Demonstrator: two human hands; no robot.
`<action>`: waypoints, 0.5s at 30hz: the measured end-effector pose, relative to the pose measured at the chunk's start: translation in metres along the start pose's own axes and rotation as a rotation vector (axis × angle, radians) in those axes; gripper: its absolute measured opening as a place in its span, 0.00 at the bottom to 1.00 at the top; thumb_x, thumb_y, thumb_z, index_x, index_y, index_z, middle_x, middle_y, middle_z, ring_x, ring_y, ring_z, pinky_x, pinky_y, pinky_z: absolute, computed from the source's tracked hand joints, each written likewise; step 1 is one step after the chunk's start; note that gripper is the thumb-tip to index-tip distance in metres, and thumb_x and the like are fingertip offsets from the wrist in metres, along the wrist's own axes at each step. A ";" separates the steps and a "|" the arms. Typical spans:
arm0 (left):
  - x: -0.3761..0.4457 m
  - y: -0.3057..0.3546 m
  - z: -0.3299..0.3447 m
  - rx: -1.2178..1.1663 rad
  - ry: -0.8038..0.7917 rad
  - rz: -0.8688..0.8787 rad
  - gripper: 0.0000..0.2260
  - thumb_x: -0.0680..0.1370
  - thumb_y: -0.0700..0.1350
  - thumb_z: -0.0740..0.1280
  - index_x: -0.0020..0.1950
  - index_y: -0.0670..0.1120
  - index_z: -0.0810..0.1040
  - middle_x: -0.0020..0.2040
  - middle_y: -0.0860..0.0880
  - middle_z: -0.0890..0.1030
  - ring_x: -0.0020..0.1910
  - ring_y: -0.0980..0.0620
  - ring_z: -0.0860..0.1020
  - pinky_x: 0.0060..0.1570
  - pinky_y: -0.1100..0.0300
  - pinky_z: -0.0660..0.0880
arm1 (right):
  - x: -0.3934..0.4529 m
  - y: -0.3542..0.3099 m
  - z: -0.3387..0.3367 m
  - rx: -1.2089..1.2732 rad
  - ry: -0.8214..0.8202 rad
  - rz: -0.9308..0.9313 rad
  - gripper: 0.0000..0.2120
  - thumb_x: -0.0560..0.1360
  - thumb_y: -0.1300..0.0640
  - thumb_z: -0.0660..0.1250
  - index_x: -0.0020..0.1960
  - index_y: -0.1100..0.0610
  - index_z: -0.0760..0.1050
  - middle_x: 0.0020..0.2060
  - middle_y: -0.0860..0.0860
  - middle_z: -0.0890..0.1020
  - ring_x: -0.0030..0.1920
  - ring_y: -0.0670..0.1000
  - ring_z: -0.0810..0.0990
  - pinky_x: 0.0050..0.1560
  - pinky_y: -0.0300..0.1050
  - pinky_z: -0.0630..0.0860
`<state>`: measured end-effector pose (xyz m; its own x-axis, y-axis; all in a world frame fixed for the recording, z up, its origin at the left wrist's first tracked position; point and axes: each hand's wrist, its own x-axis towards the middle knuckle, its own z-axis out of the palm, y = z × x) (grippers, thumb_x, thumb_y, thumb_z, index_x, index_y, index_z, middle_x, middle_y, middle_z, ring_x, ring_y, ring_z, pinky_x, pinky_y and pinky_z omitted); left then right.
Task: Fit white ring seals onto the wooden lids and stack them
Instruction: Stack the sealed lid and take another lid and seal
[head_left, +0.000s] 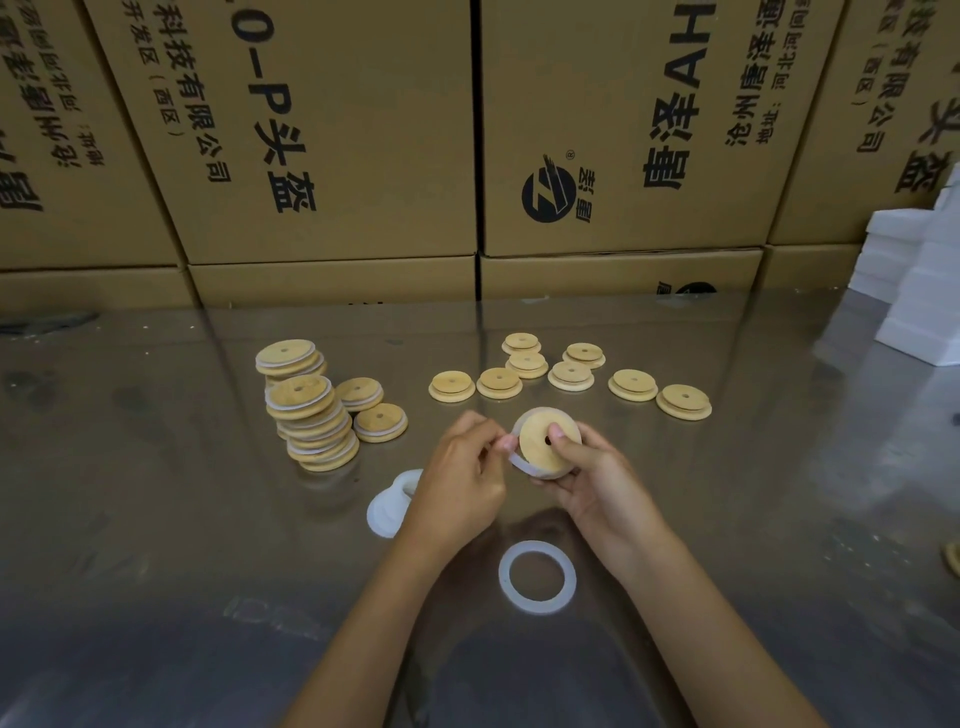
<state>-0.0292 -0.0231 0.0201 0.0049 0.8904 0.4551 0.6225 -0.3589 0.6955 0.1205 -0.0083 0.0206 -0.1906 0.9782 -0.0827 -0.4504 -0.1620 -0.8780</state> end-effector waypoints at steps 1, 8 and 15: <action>-0.001 0.001 0.001 -0.028 -0.007 -0.008 0.09 0.81 0.42 0.62 0.41 0.44 0.74 0.42 0.54 0.71 0.39 0.60 0.70 0.39 0.72 0.64 | 0.000 0.000 0.000 0.028 -0.003 0.010 0.14 0.80 0.61 0.64 0.64 0.65 0.75 0.51 0.58 0.83 0.49 0.54 0.82 0.51 0.46 0.77; -0.003 0.004 0.003 -0.098 -0.025 -0.049 0.08 0.82 0.41 0.61 0.43 0.48 0.72 0.45 0.53 0.72 0.42 0.59 0.71 0.43 0.67 0.67 | 0.001 0.003 0.004 0.088 -0.013 0.038 0.12 0.80 0.62 0.64 0.62 0.63 0.75 0.50 0.57 0.85 0.47 0.52 0.85 0.58 0.49 0.77; -0.003 0.005 0.006 -0.142 -0.054 -0.143 0.04 0.80 0.43 0.63 0.46 0.48 0.75 0.48 0.54 0.74 0.43 0.64 0.72 0.43 0.75 0.66 | 0.004 0.003 0.002 0.138 0.016 -0.016 0.06 0.78 0.64 0.67 0.55 0.62 0.75 0.47 0.58 0.86 0.47 0.53 0.86 0.50 0.45 0.83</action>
<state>-0.0217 -0.0257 0.0187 -0.0307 0.9475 0.3183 0.5034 -0.2605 0.8239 0.1169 -0.0055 0.0190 -0.1691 0.9826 -0.0774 -0.5695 -0.1615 -0.8059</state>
